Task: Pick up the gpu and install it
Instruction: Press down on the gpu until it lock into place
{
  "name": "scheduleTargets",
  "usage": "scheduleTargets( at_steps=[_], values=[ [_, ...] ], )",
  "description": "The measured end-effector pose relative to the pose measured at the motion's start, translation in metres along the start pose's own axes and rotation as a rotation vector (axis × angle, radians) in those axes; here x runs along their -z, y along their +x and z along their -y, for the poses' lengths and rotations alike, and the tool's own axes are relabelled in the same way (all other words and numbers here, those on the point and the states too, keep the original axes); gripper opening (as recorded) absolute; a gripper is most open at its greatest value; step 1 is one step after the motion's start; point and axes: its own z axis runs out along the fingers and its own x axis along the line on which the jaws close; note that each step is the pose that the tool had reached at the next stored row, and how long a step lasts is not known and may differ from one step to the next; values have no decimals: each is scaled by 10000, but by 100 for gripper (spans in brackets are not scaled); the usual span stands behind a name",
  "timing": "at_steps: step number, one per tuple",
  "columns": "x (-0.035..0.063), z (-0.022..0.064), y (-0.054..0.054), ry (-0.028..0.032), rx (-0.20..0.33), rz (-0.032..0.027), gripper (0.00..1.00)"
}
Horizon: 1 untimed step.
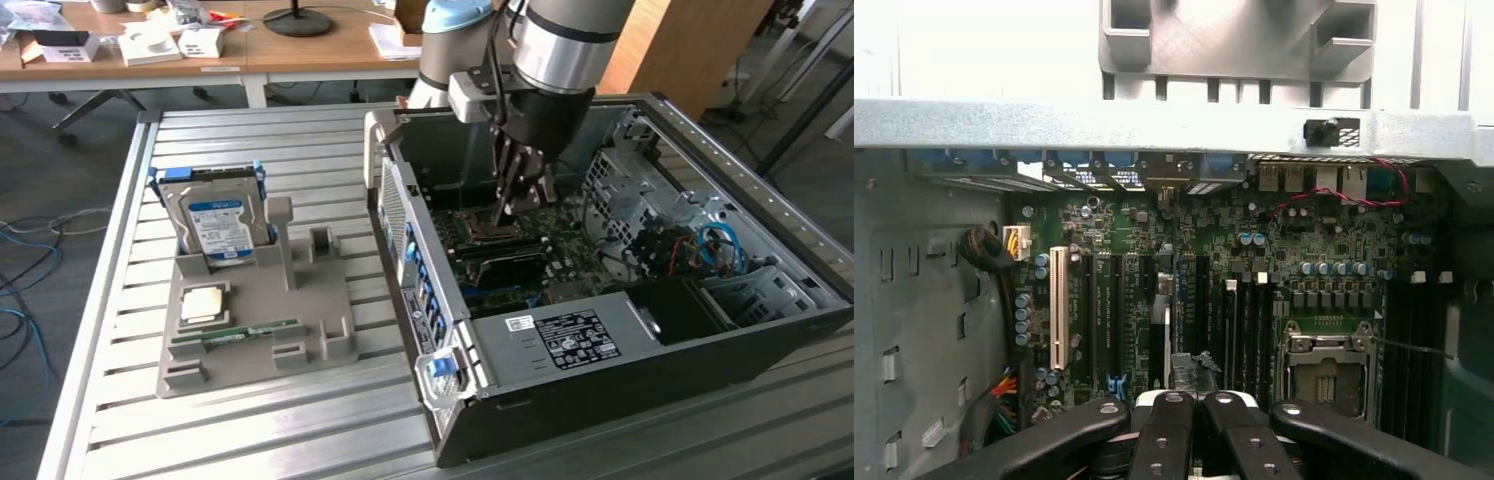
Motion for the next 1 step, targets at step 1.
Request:
scheduleTargets(
  at_steps=[1],
  values=[
    [0,0,0,0,0,0,11]
  ],
)
